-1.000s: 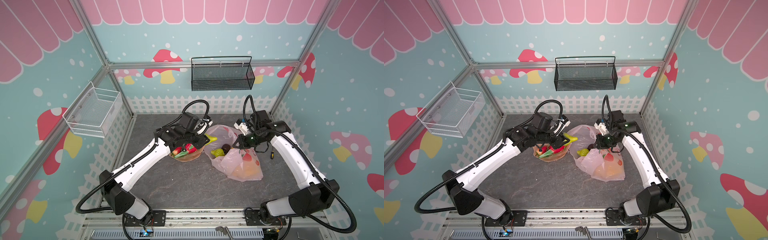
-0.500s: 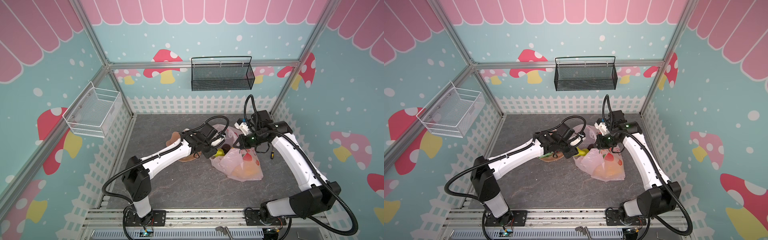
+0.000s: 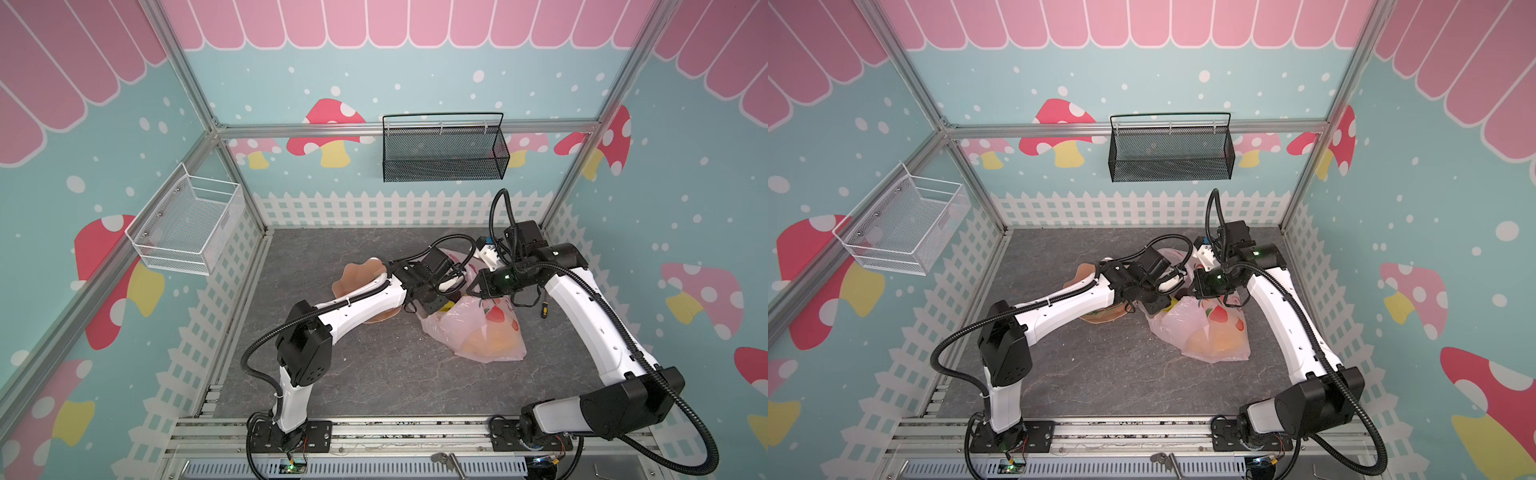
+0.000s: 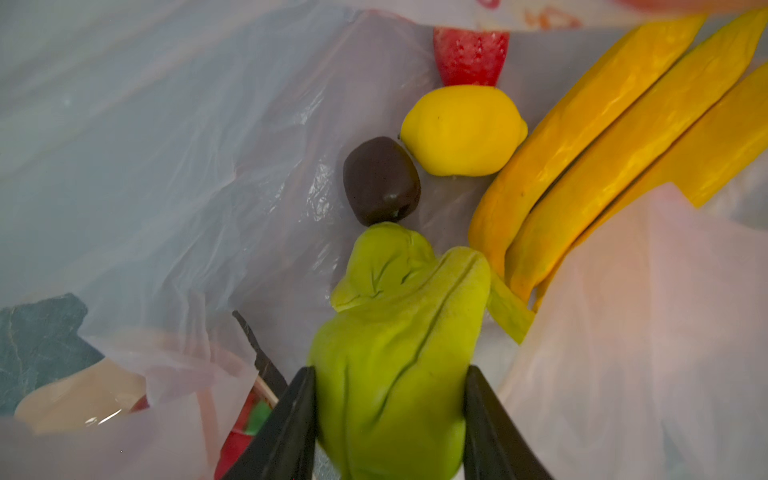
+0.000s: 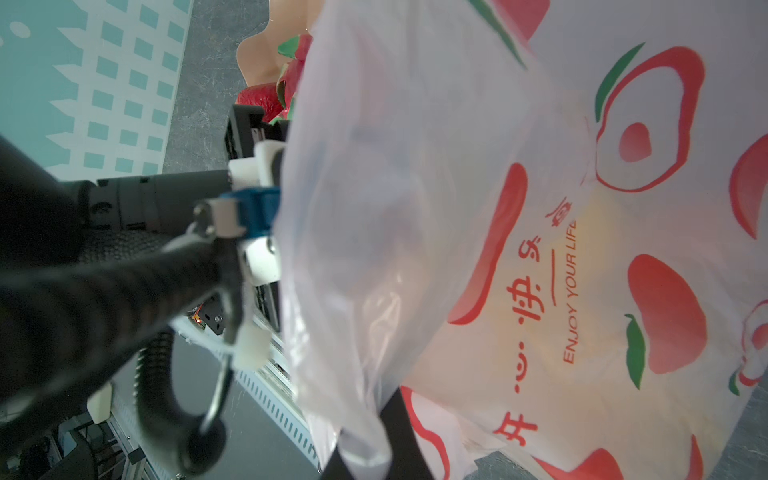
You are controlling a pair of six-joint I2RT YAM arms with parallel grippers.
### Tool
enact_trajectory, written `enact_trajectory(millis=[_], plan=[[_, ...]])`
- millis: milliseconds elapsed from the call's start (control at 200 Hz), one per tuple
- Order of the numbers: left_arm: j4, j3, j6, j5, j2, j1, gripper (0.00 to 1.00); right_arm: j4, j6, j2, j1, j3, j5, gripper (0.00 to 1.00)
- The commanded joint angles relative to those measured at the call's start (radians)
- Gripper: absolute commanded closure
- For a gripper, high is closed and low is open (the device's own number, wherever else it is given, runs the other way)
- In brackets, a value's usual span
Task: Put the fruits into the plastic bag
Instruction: 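Carry the pear with the left gripper over the bag opening, then lower the pear into the bag and open the left gripper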
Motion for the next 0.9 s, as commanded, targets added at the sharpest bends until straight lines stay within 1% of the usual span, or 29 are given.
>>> enact_trajectory(millis=[0,115,350,535,640,700,775,835,896], plan=[[0.026,0.064,-0.01,0.028,0.05,-0.013,0.67,-0.02,-0.023,-0.026,0.006,-0.006,-0.007,1.0],[0.048,0.11,-0.035,0.034,0.093,-0.026,0.67,-0.021,-0.023,-0.026,0.006,-0.006,-0.01,1.0],[0.108,0.174,-0.14,0.099,0.146,-0.03,0.64,-0.021,-0.022,-0.021,0.006,-0.003,-0.013,1.0],[0.137,0.206,-0.233,0.197,0.192,-0.042,0.63,-0.022,-0.023,-0.018,0.006,0.0,-0.009,1.0],[0.165,0.212,-0.294,0.23,0.205,-0.049,0.62,-0.023,-0.025,-0.019,0.006,-0.004,-0.003,1.0],[0.185,0.207,-0.33,0.247,0.208,-0.05,0.59,-0.021,-0.025,-0.016,0.006,-0.003,-0.004,1.0],[0.199,0.204,-0.362,0.246,0.204,-0.05,0.51,-0.02,-0.025,-0.013,0.006,0.001,-0.004,1.0],[0.212,0.193,-0.381,0.247,0.198,-0.05,0.41,-0.021,-0.025,-0.016,0.006,0.004,-0.003,1.0],[0.218,0.186,-0.396,0.257,0.193,-0.047,0.33,-0.021,-0.025,-0.015,0.006,0.005,-0.003,1.0]])
